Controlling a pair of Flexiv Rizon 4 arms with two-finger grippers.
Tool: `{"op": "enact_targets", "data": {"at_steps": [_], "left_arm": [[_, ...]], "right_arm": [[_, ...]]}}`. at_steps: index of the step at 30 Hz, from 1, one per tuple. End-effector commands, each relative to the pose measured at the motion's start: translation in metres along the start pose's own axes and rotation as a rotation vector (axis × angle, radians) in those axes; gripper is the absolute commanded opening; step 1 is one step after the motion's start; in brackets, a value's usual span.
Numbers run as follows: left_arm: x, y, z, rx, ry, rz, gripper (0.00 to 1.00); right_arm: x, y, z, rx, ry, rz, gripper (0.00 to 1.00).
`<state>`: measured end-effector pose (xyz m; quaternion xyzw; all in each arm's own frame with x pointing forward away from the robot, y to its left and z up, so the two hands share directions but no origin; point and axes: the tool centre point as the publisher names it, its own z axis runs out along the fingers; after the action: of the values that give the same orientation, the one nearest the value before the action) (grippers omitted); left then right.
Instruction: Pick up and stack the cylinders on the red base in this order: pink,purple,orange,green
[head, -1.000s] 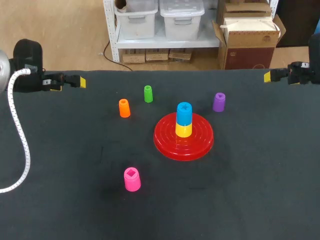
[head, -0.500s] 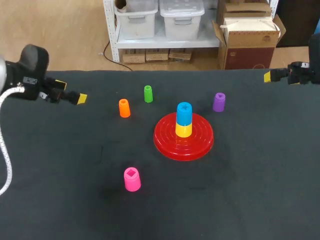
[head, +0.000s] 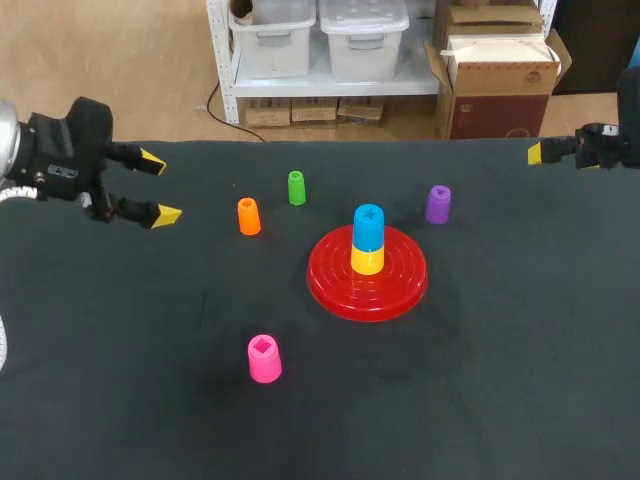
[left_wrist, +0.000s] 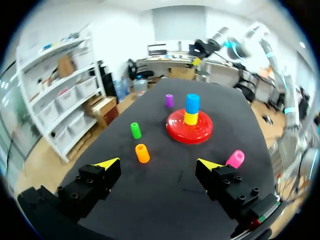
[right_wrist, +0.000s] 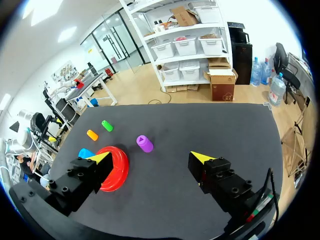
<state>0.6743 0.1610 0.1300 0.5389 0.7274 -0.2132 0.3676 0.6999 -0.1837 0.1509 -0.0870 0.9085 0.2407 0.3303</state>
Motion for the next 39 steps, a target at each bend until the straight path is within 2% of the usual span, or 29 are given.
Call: {"op": "enact_targets", "data": {"at_steps": [1, 4, 7, 10, 14, 17, 19, 25, 29, 39], "left_arm": [[0.010, 0.009, 0.003, 0.323, -0.002, 0.489, 1.00], [0.011, 0.011, 0.003, 0.318, -0.002, 0.441, 1.00], [0.009, 0.016, 0.004, 0.315, 0.009, 0.320, 1.00], [0.012, 0.019, 0.005, 0.299, 0.020, 0.282, 1.00], [0.015, 0.023, 0.006, 0.284, 0.030, 0.186, 1.00], [0.017, 0.025, 0.007, 0.261, 0.032, 0.071, 1.00], [0.019, 0.025, 0.008, 0.246, 0.029, 0.029, 1.00], [0.029, 0.018, 0.008, 0.244, 0.025, 0.076, 1.00], [0.026, 0.014, 0.001, 0.221, 0.025, 0.019, 1.00], [0.026, 0.014, 0.001, 0.221, 0.025, 0.019, 1.00]], "right_arm": [[0.000, -0.001, 0.000, -0.002, 0.000, -0.001, 1.00], [0.000, -0.001, 0.000, -0.002, 0.000, -0.001, 1.00], [0.000, -0.001, 0.000, -0.002, 0.000, -0.001, 1.00], [0.000, -0.001, 0.000, -0.002, 0.000, -0.001, 1.00], [0.000, -0.001, 0.000, -0.002, 0.000, -0.001, 1.00], [0.000, -0.001, 0.000, -0.002, 0.000, -0.001, 1.00], [0.000, -0.001, 0.000, -0.002, 0.000, -0.001, 1.00], [0.000, -0.001, 0.000, -0.002, 0.000, -0.001, 1.00], [0.000, -0.001, 0.000, -0.002, 0.000, -0.001, 1.00], [0.000, -0.001, 0.000, -0.002, 0.000, -0.001, 1.00]]}}
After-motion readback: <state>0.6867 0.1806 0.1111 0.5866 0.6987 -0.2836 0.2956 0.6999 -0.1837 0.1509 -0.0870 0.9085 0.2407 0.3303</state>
